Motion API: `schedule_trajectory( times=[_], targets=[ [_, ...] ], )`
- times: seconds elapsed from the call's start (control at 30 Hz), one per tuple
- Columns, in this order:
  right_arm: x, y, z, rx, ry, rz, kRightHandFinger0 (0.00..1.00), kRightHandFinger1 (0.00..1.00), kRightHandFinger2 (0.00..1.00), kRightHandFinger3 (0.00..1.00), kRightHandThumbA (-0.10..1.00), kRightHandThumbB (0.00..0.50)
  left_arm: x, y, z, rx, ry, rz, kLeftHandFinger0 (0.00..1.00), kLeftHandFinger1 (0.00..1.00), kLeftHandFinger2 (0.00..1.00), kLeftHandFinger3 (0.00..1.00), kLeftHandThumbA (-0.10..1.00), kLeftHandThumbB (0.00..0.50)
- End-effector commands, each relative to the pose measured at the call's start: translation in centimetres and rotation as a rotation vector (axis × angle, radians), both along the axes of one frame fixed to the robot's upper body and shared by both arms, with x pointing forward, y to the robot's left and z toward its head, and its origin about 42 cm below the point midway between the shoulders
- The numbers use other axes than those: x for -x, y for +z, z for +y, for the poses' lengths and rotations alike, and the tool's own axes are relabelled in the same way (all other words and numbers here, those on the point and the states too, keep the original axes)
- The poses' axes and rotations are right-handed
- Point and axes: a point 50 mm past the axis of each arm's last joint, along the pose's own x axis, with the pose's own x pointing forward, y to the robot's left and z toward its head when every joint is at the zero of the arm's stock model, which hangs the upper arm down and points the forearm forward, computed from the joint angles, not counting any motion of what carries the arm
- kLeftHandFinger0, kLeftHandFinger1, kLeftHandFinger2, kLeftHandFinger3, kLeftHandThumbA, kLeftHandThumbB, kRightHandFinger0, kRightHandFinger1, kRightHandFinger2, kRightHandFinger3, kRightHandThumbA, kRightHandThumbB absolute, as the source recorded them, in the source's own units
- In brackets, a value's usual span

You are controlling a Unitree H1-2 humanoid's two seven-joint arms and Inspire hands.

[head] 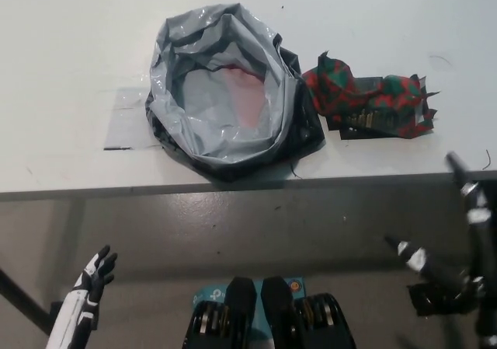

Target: The robot uses its right hand to pick up a bag of coffee beans and puts it in the black plastic bag, then the robot grabs the top of the bag and lifts it.

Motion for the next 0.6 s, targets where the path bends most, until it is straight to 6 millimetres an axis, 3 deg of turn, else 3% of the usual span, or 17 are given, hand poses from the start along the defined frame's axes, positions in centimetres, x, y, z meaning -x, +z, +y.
schedule_trajectory(
  times=[0.0,0.07,0.1,0.17,0.23,0.33,0.43,0.57],
  targets=[
    [-1.2,8.9,-1.7,0.159,-0.017,-0.137,1.0,1.0,1.0,1.0,0.92,0.205,-0.2,2.1,-0.5,-0.028,-0.062,-0.07,1.0,1.0,1.0,1.0,1.0,0.262],
    [-2.9,13.7,-2.3,0.283,-0.016,-0.131,1.0,1.0,1.0,1.0,0.92,0.261,-0.1,1.8,-0.3,-0.031,-0.062,-0.061,1.0,1.0,1.0,1.0,1.0,0.262],
    [-3.8,15.3,-2.4,0.311,-0.003,-0.117,1.0,1.0,1.0,1.0,0.87,0.286,-0.2,1.6,-0.2,-0.029,-0.059,-0.055,1.0,1.0,1.0,1.0,1.0,0.273],
    [-6.4,18.9,-2.6,0.47,-0.012,-0.061,1.0,1.0,1.0,1.0,0.93,0.346,-0.1,1.0,0.1,-0.029,-0.049,-0.03,1.0,1.0,1.0,1.0,1.0,0.274],
    [-8.5,21.0,-2.6,0.553,-0.006,-0.006,1.0,1.0,1.0,1.0,0.95,0.382,-0.3,0.8,0.2,-0.037,-0.047,-0.022,1.0,1.0,1.0,1.0,1.0,0.28],
    [-12.5,23.7,-1.7,0.655,0.012,0.102,1.0,1.0,1.0,1.0,0.94,0.441,-0.4,0.0,0.2,-0.035,-0.051,-0.001,1.0,1.0,1.0,1.0,1.0,0.291],
    [-16.5,24.9,-0.3,0.742,0.029,0.217,1.0,1.0,1.0,1.0,0.93,0.466,-0.3,-0.6,0.1,-0.025,-0.063,0.019,1.0,1.0,1.0,1.0,1.0,0.303],
    [-20.8,25.4,1.1,0.786,0.035,0.379,1.0,1.0,1.0,1.0,0.89,0.45,-0.2,-1.3,-0.1,0.007,-0.086,0.038,1.0,1.0,1.0,1.0,0.99,0.277]
  ],
)
